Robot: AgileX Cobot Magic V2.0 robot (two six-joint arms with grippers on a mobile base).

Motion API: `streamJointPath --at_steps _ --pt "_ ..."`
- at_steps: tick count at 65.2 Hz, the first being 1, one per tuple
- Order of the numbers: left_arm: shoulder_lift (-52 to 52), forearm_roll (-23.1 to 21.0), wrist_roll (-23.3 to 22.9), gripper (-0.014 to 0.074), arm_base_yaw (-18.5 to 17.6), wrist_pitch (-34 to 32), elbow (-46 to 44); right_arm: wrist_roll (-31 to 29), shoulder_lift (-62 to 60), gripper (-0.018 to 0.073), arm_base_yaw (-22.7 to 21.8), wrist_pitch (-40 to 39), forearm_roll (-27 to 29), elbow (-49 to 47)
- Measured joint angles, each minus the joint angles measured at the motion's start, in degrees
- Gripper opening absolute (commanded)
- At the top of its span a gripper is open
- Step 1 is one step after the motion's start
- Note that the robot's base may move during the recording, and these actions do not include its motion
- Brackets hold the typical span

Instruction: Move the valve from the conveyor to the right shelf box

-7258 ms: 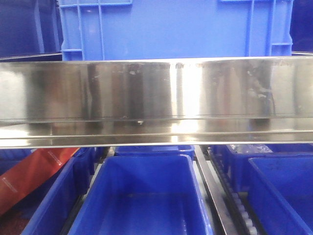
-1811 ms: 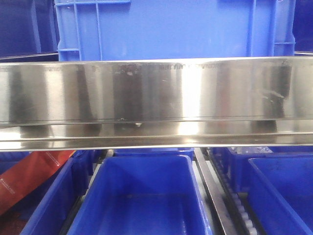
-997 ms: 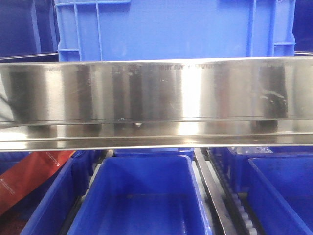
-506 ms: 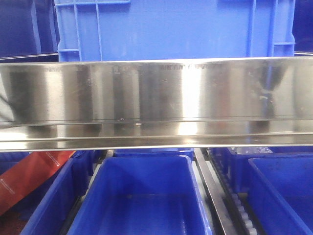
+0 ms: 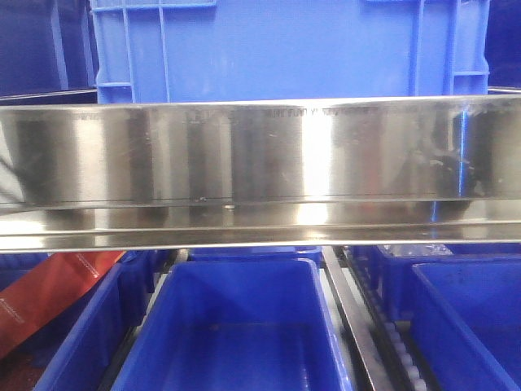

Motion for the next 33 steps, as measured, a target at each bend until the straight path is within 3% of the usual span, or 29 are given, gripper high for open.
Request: streamJointPath --at_steps 33 --pt "0.0 0.0 0.0 -0.0111 0.0 0.0 0.0 0.0 -0.1 -0.0167 2.5 0.7 -0.2 0.0"
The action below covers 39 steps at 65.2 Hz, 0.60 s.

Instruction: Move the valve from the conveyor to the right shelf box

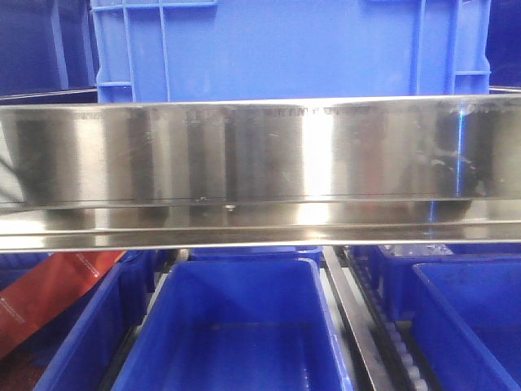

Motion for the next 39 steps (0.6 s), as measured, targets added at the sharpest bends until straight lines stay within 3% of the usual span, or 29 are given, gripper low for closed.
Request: streamJointPath --at_steps 16,39 --pt "0.0 0.0 0.0 -0.0111 0.0 0.0 0.0 1.4 0.0 -0.0167 0.1 -0.7 -4.8 0.0" --pt "0.0 0.0 0.0 -0.0111 0.0 0.0 0.0 5.3 0.0 -0.0167 0.1 -1.0 -5.4 0.0"
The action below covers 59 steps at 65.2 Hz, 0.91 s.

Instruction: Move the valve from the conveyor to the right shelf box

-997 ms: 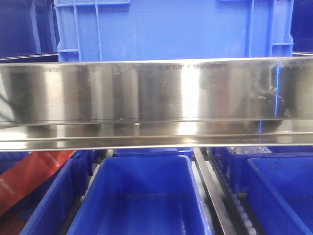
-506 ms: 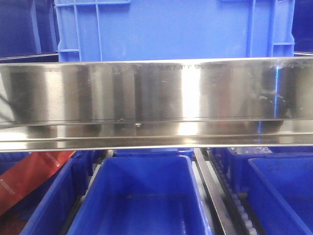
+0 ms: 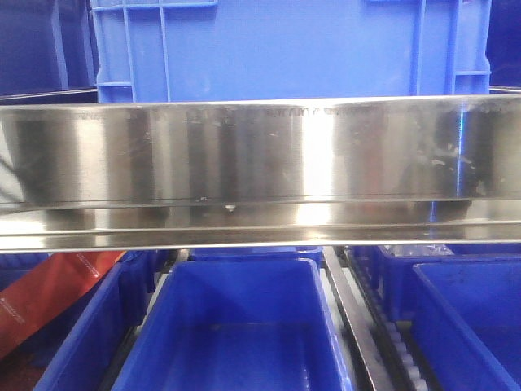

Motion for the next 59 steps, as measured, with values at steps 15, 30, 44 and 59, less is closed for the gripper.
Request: streamJointPath --at_steps 15,30,44,59 --pt "0.0 0.0 0.0 -0.0111 0.0 0.0 0.0 0.0 0.0 -0.0167 0.0 -0.1 0.0 0.0" --pt "0.0 0.0 0.0 -0.0111 0.0 0.0 0.0 0.0 0.0 -0.0167 0.0 -0.1 0.0 0.0" --pt "0.0 0.0 0.0 -0.0111 0.0 0.0 0.0 0.1 0.0 -0.0167 0.0 -0.1 -0.1 0.0" --pt "0.0 0.0 0.0 -0.0111 0.0 0.0 0.0 0.1 0.0 -0.0167 0.0 -0.1 -0.1 0.0"
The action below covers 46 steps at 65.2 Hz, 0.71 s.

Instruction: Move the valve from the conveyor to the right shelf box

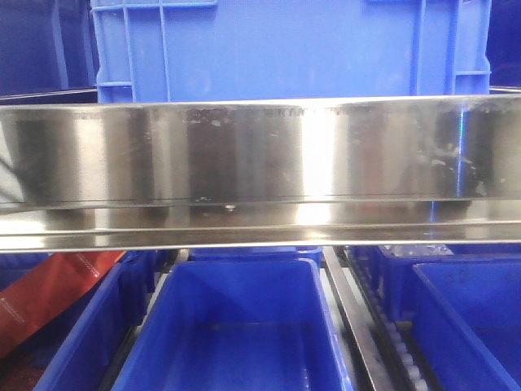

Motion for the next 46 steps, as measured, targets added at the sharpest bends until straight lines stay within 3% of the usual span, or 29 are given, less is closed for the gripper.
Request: streamJointPath --at_steps 15,23,34,46 --pt "-0.1 0.1 0.0 -0.0111 0.4 -0.1 1.2 0.1 0.0 -0.0167 0.0 0.0 0.0 0.0" --pt "-1.8 6.3 0.0 -0.0111 1.8 -5.3 5.7 0.1 0.0 -0.0167 0.0 0.0 0.0 0.0" --pt "-7.1 13.7 -4.4 -0.0111 7.1 -11.8 13.6 0.1 0.0 -0.0167 0.0 0.0 0.0 0.0" --pt "-14.8 17.7 -5.8 -0.0111 13.9 -3.7 17.8 0.1 0.0 -0.0167 0.0 0.0 0.0 0.0"
